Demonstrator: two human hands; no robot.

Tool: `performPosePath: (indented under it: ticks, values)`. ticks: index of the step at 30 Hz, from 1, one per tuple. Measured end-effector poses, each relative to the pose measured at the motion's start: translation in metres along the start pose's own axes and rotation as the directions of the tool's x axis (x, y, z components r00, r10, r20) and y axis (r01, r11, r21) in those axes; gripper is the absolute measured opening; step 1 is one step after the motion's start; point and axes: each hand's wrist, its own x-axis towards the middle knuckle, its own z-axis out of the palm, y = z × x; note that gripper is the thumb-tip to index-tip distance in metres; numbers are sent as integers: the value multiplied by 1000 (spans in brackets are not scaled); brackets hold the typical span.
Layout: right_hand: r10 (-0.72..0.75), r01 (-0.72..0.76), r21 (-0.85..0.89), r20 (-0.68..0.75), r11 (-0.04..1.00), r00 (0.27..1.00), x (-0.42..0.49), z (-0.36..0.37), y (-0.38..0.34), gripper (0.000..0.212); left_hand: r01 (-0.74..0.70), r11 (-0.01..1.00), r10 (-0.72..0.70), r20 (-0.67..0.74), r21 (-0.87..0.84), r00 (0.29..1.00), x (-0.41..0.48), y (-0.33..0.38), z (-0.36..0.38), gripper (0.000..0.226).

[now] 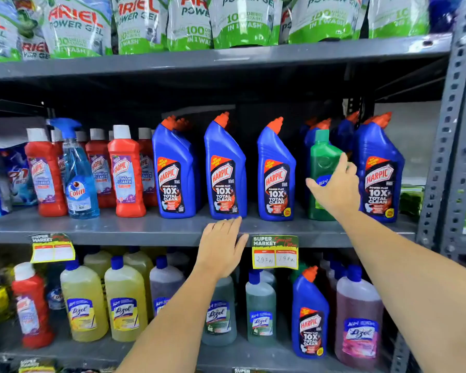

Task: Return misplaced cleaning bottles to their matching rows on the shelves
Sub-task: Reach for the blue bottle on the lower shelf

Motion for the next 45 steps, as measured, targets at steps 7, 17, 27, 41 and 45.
performPosePath:
  ticks: [7,17,27,41,45]
  values:
    - [209,-218,96,99,971,973,10,24,18,128,-16,1000,17,-29,26,999,0,0,0,43]
    - [192,-182,149,-51,972,980,-7,21,33,101,-13,999,18,-87,50,996,-1,2,4,43]
    - [9,101,663,-160,741,987,-114,-31,37,79,-14,988,-28,-270,-153,962,-51,9,53,52]
    - [430,-486,287,238,825,871,-304,134,98,111,5,993,67,605,-115,794,-228,-44,197,52]
    - [452,-505,158,279,848,847,-315,175,104,98,-74,994,109,631,-81,768,-238,-59,210,55]
